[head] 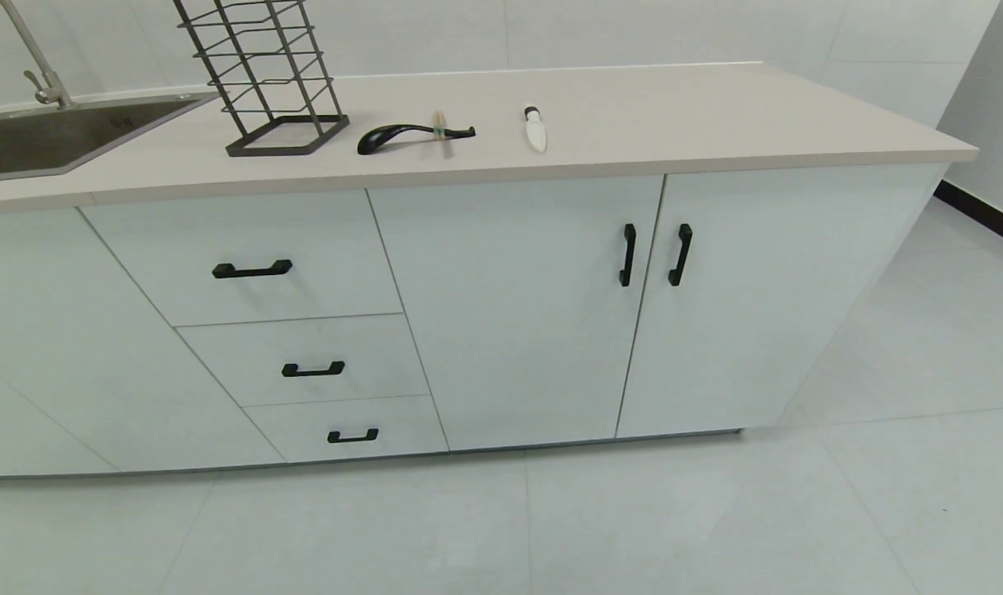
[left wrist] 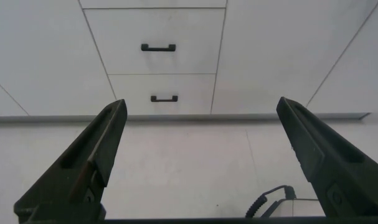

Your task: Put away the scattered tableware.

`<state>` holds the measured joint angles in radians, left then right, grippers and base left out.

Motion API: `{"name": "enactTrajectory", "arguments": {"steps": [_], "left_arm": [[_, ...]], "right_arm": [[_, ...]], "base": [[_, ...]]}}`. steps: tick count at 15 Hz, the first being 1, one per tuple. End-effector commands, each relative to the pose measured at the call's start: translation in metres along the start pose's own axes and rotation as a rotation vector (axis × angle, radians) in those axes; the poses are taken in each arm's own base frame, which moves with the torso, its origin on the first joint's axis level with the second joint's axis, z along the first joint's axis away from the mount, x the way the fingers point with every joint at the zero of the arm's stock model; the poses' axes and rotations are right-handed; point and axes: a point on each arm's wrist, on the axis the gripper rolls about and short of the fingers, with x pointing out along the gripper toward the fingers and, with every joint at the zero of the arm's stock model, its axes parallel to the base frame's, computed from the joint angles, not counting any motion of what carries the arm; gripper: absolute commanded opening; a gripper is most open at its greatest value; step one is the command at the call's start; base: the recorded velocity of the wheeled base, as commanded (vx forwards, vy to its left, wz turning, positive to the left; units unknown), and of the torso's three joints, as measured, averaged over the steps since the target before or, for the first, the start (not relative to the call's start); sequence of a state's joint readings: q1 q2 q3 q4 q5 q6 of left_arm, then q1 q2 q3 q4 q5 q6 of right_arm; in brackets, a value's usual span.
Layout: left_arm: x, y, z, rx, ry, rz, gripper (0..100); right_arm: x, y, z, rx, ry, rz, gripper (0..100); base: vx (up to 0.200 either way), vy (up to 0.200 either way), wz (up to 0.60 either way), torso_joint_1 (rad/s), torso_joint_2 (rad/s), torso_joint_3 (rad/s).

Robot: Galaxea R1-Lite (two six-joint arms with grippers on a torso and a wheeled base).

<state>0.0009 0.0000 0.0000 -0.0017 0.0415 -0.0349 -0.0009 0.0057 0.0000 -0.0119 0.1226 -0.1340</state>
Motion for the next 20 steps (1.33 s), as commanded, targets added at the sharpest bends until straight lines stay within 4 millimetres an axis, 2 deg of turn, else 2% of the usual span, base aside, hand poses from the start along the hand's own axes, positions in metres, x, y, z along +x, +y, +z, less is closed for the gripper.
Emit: {"name": "enactTrajectory", "arguments": {"steps": [1,9,14,20], "left_arm": [[0.0,0.0,0.0,0.001,0.0,0.001,100],[0.0,0.0,0.0001,-0.002,-0.001,0.001,100],[0.0,0.0,0.0001,-0.002,-0.001,0.001,100],[0.0,0.0,0.0001,-0.002,-0.001,0.001,100]], "right_arm": [[-0.0005,0.0,0.0001,-0.003,-0.008,0.002,0],[-0.0005,-0.0001,-0.0004,0.005,-0.003,-0.004,0],[-0.0005,-0.0002,-0.0006,0.007,0.0,-0.01,0],[-0.0005,-0.0002,-0.0006,0.008,0.0,-0.01,0]], "base": [[0.0,0.0,0.0,0.0,0.0,0.0],[0.0,0.0,0.0,0.0,0.0,0.0],[0.0,0.0,0.6,0.002,0.0,0.0],[0.0,0.0,0.0,0.0,0.0,0.0]]}}
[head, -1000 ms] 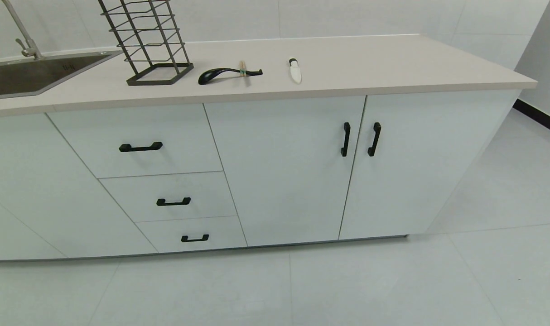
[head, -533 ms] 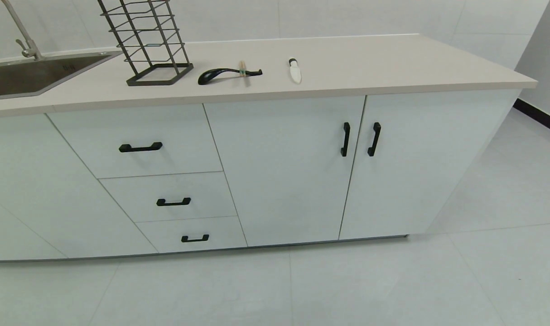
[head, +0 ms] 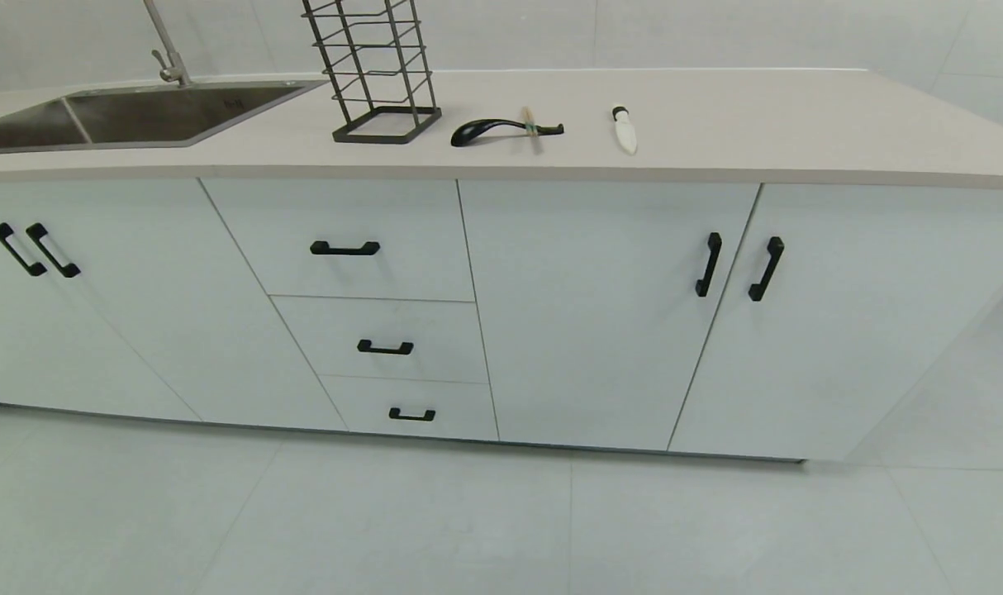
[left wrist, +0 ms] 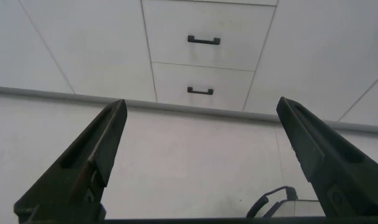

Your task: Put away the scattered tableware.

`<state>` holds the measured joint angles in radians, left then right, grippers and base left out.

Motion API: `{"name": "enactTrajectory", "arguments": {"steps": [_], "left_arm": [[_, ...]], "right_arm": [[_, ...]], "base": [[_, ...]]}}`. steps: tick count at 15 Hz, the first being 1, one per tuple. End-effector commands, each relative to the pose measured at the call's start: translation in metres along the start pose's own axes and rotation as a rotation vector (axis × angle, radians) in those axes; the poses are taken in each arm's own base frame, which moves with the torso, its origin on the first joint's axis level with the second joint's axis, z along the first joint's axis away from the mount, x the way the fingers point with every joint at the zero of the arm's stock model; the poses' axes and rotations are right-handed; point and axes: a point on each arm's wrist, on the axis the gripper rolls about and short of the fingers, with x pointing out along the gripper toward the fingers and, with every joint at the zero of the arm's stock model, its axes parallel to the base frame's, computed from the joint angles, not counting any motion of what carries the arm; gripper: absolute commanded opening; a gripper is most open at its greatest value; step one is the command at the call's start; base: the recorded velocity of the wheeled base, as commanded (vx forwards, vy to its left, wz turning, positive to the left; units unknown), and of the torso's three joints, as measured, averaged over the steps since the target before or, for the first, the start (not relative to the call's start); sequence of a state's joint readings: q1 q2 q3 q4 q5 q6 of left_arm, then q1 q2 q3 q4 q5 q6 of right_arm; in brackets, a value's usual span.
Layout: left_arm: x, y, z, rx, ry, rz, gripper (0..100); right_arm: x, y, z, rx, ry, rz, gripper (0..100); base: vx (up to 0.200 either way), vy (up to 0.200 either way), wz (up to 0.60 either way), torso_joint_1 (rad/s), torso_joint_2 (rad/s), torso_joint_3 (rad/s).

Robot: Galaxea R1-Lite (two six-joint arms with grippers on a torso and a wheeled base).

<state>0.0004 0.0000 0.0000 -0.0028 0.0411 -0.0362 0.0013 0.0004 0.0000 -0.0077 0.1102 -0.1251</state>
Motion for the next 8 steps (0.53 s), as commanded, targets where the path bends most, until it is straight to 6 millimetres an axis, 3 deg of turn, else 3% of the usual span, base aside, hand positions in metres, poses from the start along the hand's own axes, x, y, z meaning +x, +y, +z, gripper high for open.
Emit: {"name": "enactTrajectory", "arguments": {"steps": [1,7,8], "left_arm": [[0.0,0.0,0.0,-0.001,0.0,0.001,100],[0.0,0.0,-0.0001,0.001,0.001,0.002,100],[0.0,0.0,-0.0001,0.002,0.001,0.002,100]], "right_arm": [[0.0,0.0,0.0,0.002,0.0,0.0,0],[0.0,0.0,0.0,0.005,0.0,0.0,0],[0.0,0.0,0.0,0.005,0.0,0.0,0]], "base": [[0.0,0.0,0.0,0.0,0.0,0.0],[0.0,0.0,0.0,0.0,0.0,0.0],[0.2,0.0,0.0,-0.1,0.08,0.032]]}}
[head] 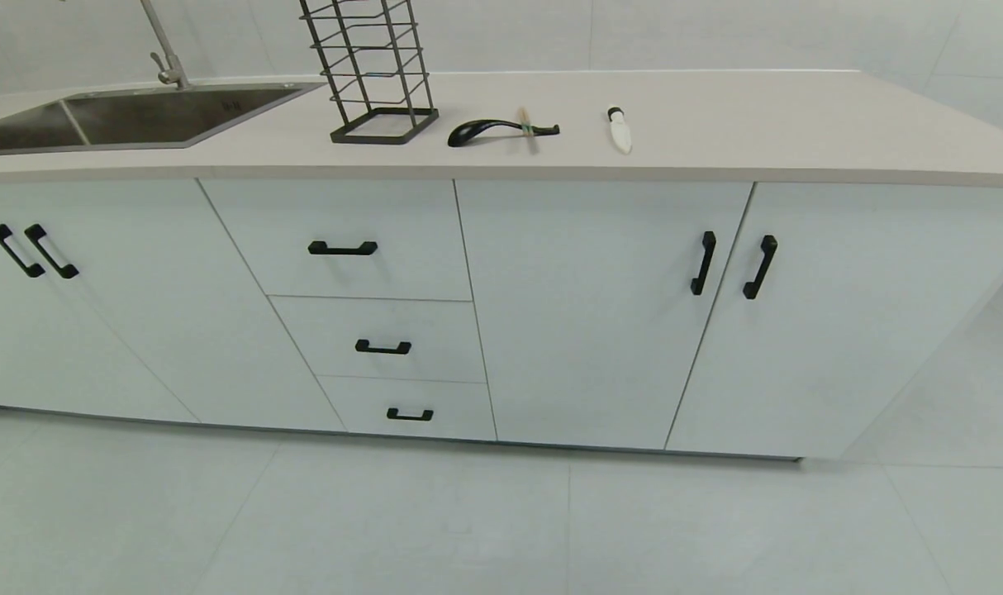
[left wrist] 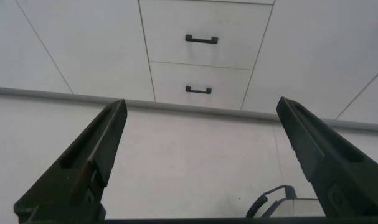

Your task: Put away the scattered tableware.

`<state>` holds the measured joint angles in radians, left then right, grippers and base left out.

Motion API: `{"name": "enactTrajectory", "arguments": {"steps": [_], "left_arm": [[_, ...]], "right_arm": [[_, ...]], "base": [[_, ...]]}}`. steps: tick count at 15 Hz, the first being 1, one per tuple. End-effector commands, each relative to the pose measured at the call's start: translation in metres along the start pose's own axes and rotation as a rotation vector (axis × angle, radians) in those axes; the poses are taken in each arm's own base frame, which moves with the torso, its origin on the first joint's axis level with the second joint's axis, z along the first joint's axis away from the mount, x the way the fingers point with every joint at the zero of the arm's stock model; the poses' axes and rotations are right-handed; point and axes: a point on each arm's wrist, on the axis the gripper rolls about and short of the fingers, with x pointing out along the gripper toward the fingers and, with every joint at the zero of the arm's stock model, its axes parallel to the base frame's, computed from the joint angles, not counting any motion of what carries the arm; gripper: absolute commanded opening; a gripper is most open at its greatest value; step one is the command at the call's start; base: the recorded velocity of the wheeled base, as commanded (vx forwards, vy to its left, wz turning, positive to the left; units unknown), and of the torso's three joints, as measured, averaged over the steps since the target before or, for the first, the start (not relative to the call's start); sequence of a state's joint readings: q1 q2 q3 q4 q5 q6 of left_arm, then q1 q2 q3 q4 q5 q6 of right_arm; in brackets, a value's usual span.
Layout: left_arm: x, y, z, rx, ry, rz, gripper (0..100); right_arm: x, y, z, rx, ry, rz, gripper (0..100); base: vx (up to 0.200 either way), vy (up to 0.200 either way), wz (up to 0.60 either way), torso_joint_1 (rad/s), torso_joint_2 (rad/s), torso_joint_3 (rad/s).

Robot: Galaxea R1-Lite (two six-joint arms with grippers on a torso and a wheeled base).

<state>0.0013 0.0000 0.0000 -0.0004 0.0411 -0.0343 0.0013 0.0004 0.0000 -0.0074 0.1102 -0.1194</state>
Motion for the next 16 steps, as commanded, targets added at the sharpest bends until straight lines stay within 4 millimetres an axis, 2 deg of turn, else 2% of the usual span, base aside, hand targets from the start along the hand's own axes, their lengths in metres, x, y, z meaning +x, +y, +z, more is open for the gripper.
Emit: {"name": "enactTrajectory", "arguments": {"steps": [1,5,10,16], "left_arm": [[0.0,0.0,0.0001,0.0,-0.001,0.001,100],[0.0,0.0,0.0003,-0.001,-0.003,0.001,100],[0.0,0.0,0.0001,0.0,-0.001,0.001,100],[0.0,0.0,0.0001,0.002,-0.001,0.002,100]], "right_arm": [[0.0,0.0,0.0,0.0,-0.001,0.0,0],[0.0,0.0,0.0,-0.003,-0.001,0.0,0],[0.0,0.0,0.0,-0.003,-0.001,0.0,0],[0.0,0.0,0.0,0.01,-0.001,-0.001,0]], "base": [[0.2,0.0,0.0,-0.159,0.17,0.036],[0.2,0.0,0.0,-0.187,0.24,0.095],[0.2,0.0,0.0,-0.027,0.17,0.037],[0.0,0.2,0.0,-0.001,0.01,0.038]]}}
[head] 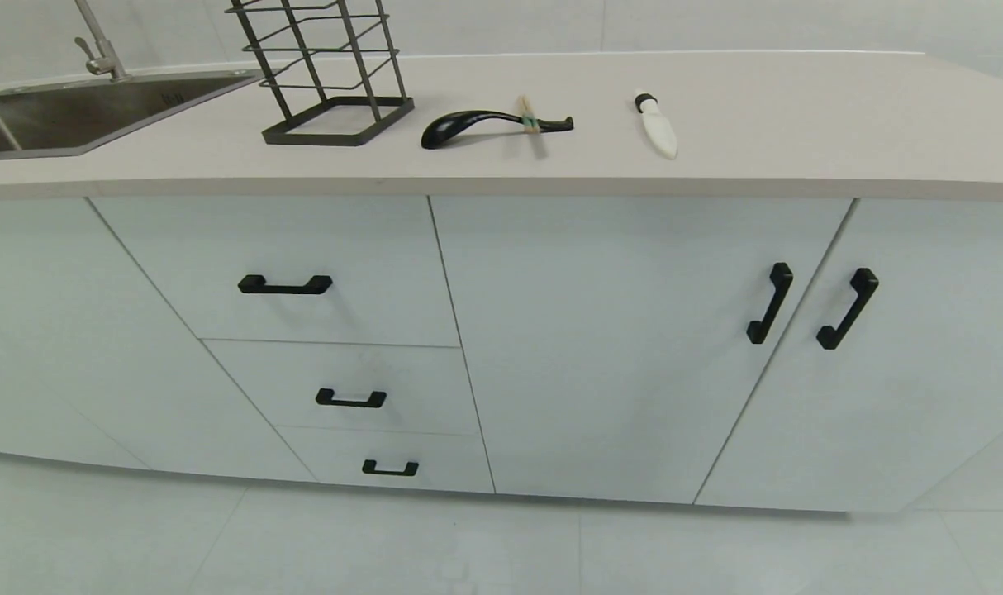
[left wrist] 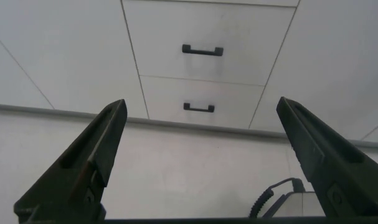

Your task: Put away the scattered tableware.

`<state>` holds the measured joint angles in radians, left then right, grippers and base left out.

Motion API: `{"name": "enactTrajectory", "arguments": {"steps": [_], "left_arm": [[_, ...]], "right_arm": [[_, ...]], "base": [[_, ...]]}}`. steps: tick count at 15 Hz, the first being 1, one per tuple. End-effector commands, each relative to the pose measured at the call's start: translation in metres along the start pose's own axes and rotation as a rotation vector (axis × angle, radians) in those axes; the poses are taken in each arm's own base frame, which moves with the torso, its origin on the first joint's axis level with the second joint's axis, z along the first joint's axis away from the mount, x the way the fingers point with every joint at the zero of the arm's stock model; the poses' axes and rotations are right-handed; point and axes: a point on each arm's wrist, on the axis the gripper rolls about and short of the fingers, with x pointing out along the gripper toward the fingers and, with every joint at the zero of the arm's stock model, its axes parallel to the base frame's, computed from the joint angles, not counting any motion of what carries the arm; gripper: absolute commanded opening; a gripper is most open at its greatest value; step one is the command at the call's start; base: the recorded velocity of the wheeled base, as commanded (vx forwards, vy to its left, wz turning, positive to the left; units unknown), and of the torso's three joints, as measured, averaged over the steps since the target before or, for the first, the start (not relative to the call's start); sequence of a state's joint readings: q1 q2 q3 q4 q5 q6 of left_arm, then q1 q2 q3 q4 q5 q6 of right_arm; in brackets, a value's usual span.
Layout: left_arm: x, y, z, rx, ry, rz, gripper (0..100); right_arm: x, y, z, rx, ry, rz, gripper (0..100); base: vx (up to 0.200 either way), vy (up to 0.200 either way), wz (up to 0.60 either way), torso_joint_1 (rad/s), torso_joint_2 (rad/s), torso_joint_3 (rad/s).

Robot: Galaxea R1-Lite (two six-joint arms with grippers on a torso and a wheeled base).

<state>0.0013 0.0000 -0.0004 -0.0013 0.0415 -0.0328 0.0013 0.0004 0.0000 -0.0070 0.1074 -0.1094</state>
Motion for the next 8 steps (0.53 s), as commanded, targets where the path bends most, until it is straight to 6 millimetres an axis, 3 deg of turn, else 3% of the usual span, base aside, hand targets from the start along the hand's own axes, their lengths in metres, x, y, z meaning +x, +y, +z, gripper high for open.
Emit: {"name": "enactTrajectory", "arguments": {"steps": [1,3,6,7,8], "left_arm": [[0.0,0.0,-0.0001,-0.001,0.0,0.0,100],[0.0,0.0,-0.0001,-0.001,0.0,0.0,100],[0.0,0.0,0.0001,-0.001,-0.001,0.0,100],[0.0,0.0,0.0001,-0.001,-0.001,0.0,100],[0.0,0.0,-0.0001,0.001,0.0,0.0,100]], "right_arm": [[0.0,0.0,0.0001,0.003,-0.001,0.0,0],[0.0,0.0,0.0001,0.003,-0.001,0.0,0],[0.0,0.0,0.0001,0.003,-0.001,0.0,0],[0.0,0.0,0.0001,0.005,-0.001,0.0,0],[0.0,0.0,0.0001,0.005,-0.001,0.0,0]], "base": [[0.0,0.2,0.0,0.007,0.01,0.032],[0.0,0.2,0.0,-0.005,0.0,0.015],[0.0,0.0,0.0,0.0,0.0,0.0],[0.0,0.2,0.0,-0.002,0.0,0.002],[0.0,0.0,0.0,0.0,0.0,0.0]]}}
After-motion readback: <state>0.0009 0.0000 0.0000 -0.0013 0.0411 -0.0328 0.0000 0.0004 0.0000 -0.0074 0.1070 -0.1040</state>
